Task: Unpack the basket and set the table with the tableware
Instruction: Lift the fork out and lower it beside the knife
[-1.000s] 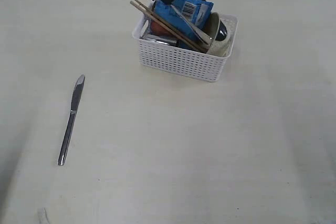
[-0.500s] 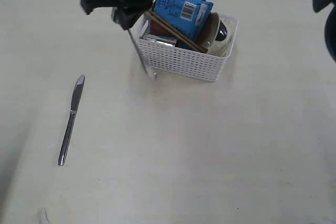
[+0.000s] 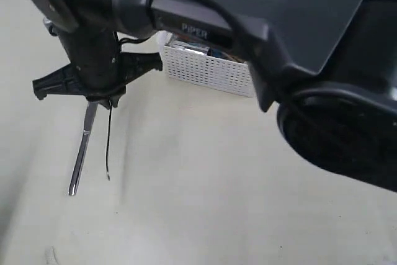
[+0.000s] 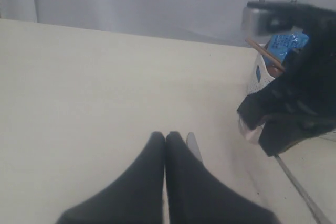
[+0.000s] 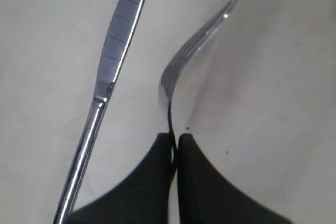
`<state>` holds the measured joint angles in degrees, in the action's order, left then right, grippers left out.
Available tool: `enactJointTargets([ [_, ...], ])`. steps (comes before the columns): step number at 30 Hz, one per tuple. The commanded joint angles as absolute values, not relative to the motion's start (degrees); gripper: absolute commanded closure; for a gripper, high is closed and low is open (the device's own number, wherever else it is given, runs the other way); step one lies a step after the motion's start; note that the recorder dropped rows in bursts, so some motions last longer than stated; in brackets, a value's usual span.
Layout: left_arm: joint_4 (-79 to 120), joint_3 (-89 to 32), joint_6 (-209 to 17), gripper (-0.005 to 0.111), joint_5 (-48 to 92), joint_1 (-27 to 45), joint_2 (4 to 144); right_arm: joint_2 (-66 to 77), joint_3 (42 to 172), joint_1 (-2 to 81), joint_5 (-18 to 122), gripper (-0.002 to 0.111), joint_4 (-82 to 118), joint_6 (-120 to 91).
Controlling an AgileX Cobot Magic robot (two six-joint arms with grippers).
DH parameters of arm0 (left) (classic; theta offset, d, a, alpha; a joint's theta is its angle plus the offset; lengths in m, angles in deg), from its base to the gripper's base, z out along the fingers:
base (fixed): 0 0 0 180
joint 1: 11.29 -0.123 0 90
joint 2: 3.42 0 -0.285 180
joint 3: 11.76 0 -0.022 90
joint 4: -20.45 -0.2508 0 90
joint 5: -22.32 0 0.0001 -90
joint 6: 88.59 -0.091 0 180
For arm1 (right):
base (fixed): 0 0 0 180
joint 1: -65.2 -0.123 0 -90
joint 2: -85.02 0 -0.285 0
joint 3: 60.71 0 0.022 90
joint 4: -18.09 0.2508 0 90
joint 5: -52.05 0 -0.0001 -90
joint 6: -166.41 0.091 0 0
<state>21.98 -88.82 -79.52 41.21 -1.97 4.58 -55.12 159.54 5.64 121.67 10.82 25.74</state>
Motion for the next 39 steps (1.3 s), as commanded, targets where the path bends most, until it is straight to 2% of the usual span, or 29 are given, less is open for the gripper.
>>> enactJointTargets([
  [1, 22.2, -89.0, -79.5, 0.107, 40.7, -2.0, 4.4, -57.3, 159.8, 3.2, 122.0, 0.109, 6.6, 32.2],
  [29, 22.2, -89.0, -79.5, 0.107, 40.7, -2.0, 4.4, -61.7, 159.9, 1.8, 122.0, 0.107, -0.2, 37.6],
  [32, 22.2, -89.0, -79.5, 0.107, 40.7, -2.0, 4.4, -61.7, 159.9, 1.8, 122.0, 0.092, 0.1, 37.7],
  [33, 22.2, -89.0, -79.5, 0.107, 40.7, -2.0, 4.4, -61.7, 159.9, 1.8, 122.0, 0.085, 0.1, 38.5],
  [34, 22.2, -89.0, -79.5, 0.107, 40.7, -2.0, 4.4, -61.7, 159.9, 1.8, 122.0, 0.072, -0.3, 39.8],
  [36, 22.2, -89.0, -79.5, 0.107, 40.7, -2.0, 4.4, -61.6, 159.9, 1.8, 122.0, 0.066, -1.0, 40.4],
  [39, 22.2, -89.0, -79.5, 0.107, 40.7, -2.0, 4.4, -60.8, 160.0, 1.8, 122.0, 0.066, -1.0, 39.6],
])
